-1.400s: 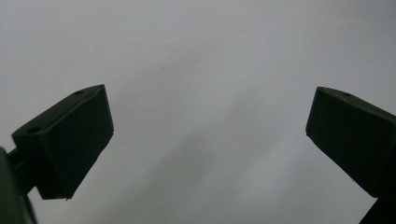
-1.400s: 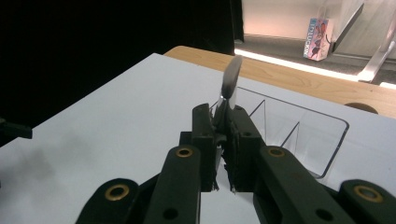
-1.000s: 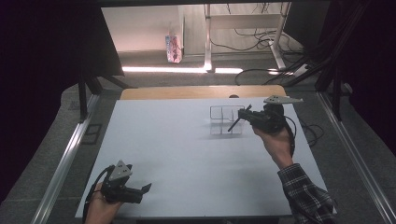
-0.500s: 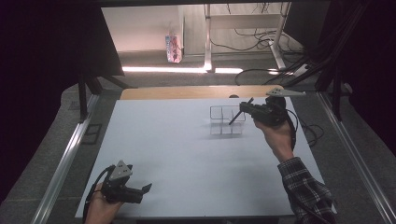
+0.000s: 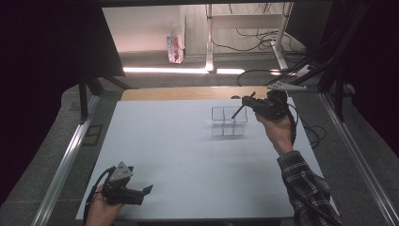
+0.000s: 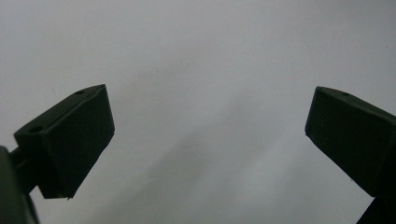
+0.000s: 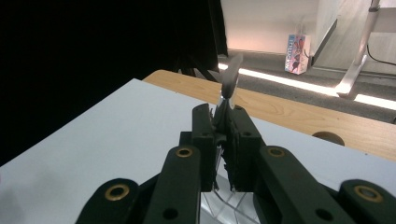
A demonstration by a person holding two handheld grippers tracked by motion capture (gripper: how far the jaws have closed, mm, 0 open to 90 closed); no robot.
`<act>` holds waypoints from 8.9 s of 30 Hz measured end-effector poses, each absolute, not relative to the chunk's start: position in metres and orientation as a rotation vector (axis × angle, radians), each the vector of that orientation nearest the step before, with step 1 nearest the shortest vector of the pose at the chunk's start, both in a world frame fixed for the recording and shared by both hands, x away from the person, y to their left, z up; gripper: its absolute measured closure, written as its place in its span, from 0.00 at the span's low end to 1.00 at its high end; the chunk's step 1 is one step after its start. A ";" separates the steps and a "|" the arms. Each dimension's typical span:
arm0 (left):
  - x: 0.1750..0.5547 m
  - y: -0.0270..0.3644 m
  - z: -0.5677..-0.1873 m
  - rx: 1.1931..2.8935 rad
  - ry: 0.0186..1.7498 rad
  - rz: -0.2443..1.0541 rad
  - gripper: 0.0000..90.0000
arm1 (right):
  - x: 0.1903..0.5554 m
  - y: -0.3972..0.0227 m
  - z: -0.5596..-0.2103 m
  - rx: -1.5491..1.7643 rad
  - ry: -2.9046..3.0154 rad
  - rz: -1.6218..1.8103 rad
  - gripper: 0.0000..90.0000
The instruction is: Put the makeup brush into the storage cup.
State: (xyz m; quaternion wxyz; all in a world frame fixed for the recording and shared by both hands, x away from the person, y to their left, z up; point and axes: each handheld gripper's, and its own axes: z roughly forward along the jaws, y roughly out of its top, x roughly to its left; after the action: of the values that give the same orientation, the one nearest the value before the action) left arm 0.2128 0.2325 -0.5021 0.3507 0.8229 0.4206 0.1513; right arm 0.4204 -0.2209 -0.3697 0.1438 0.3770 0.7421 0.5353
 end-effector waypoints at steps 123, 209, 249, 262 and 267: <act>0.212 0.236 -0.499 2.091 1.104 0.388 0.02 | 0.435 -0.191 -0.425 1.096 2.286 1.288 0.01; 0.211 0.238 -0.500 2.077 1.085 0.373 0.01 | 0.350 -0.209 -0.455 0.994 2.425 1.211 0.00; 0.211 0.239 -0.500 2.075 1.092 0.368 0.00 | 0.315 -0.231 -0.455 0.989 2.405 1.182 0.00; 0.211 0.239 -0.500 2.076 1.083 0.369 0.00 | 0.304 -0.244 -0.456 1.018 2.395 1.173 0.00; 0.211 0.238 -0.500 2.077 1.083 0.369 0.00 | 0.301 -0.248 -0.456 1.022 2.387 1.170 0.00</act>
State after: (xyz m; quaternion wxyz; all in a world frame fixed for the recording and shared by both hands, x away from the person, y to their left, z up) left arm 0.2111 0.2383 -0.4998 0.3758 0.8118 0.4231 0.1444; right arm 0.3007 -0.2485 -0.4563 0.1462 0.3549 0.8292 0.4062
